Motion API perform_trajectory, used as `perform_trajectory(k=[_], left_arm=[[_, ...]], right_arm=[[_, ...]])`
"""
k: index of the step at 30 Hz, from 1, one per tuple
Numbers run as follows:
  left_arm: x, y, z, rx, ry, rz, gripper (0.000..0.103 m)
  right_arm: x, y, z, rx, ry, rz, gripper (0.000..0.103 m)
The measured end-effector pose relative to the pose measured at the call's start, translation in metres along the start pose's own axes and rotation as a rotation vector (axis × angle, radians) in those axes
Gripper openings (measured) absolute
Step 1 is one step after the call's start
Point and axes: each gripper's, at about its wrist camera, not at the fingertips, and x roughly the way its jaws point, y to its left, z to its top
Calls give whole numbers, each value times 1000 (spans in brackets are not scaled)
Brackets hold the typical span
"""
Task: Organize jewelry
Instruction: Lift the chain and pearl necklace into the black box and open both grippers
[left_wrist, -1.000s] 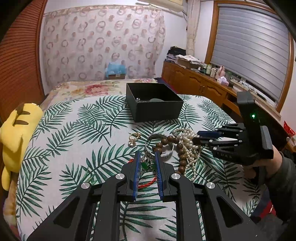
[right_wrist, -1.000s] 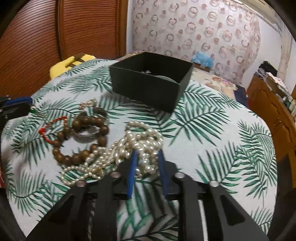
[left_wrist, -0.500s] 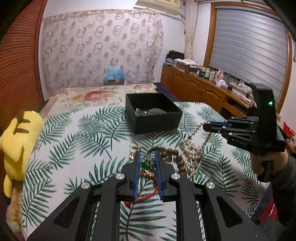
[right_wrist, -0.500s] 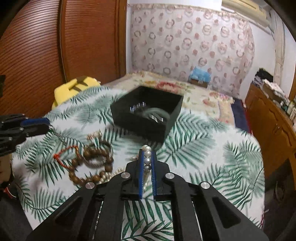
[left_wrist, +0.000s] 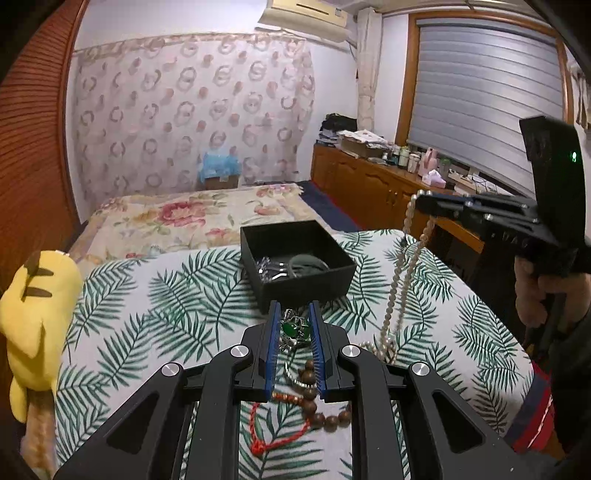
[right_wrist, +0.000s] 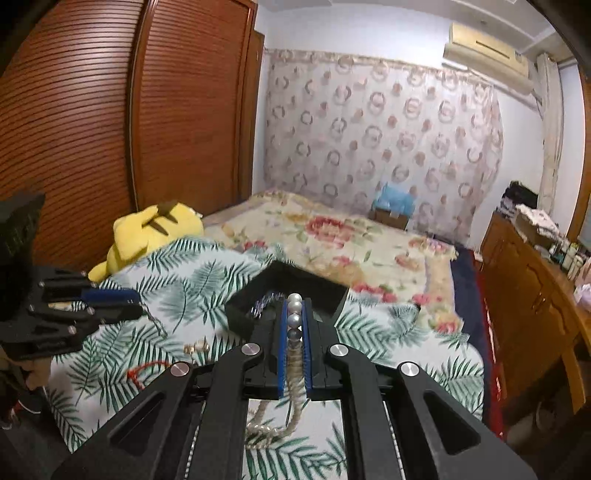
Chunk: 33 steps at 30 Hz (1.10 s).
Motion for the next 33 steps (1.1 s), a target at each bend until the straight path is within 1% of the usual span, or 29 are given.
perform_trajectory(k=[6,12,21,27,33], left_arm=[[12,1,17,25,0,-17,15],[26,8,34,21,-3,-27,15],[55,17,65,28,5,-52,15],[76,21,73,25,28,-61,15],[103,25,74,17,68,-61,15]], right_arm=[[-3,-7,29,-14,-45,-1,8],[-1,-14,59,-30,-86,-1,8],[18,-29,93,-41,-125,8,8],[38,-40,102,-23,-124,39,8],[78,-44,86,-15,-52,65,8]])
